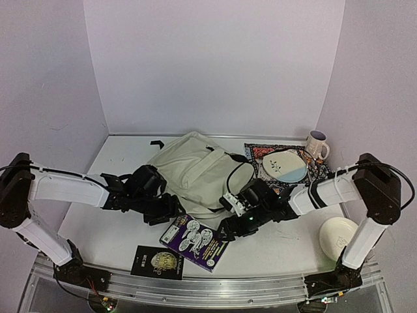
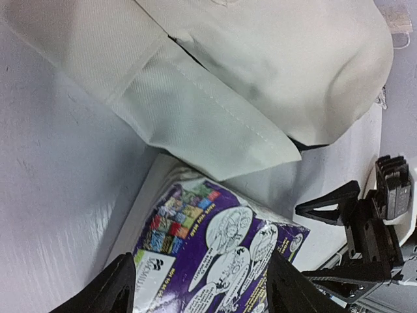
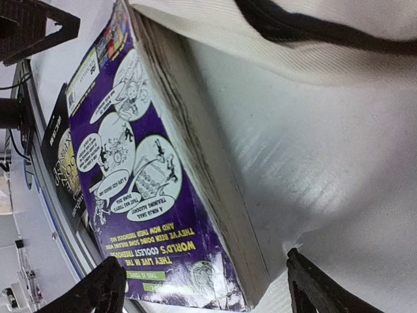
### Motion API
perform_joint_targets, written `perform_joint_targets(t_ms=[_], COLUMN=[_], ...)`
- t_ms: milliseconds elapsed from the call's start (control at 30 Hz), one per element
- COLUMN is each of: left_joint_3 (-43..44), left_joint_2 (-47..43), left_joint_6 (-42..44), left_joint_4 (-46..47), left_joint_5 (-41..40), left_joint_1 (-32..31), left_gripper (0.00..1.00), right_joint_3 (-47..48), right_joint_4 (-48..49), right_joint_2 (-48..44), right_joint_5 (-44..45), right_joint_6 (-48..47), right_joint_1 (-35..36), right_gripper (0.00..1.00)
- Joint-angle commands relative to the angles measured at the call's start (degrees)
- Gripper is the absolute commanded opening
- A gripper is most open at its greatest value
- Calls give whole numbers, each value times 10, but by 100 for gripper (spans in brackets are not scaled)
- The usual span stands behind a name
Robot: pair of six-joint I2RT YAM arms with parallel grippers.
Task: Pack the student bag
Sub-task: Move the book to the center of the board, then pick up the book from the center of the board.
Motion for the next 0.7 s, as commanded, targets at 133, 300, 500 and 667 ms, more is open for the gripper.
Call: perform_joint_targets(t_ms=[133,300,500,667], left_joint_3=[-21,-39,-50,-51], left_joint_2=[-3,-10,-9,-14], left_joint_6=[-97,-144,-163,-166], left_joint_4=[-57,-59,-59,-72], left_joint_5=[-65,-74,-65,-47], left_joint_1=[-108,-149,-172,-189], left_gripper=[70,69,69,68], right_joint_3=[74,95,111,115], right_joint_4=[-64,-72,-77,-79], right_joint_2=[47,68,90,95], right_joint_5=[-53,-69,-82,-89], right_joint_6=[-73,-89,-99,-102], right_joint_1=[-1,-1,-1,-1], right_gripper=[82,80,76,73])
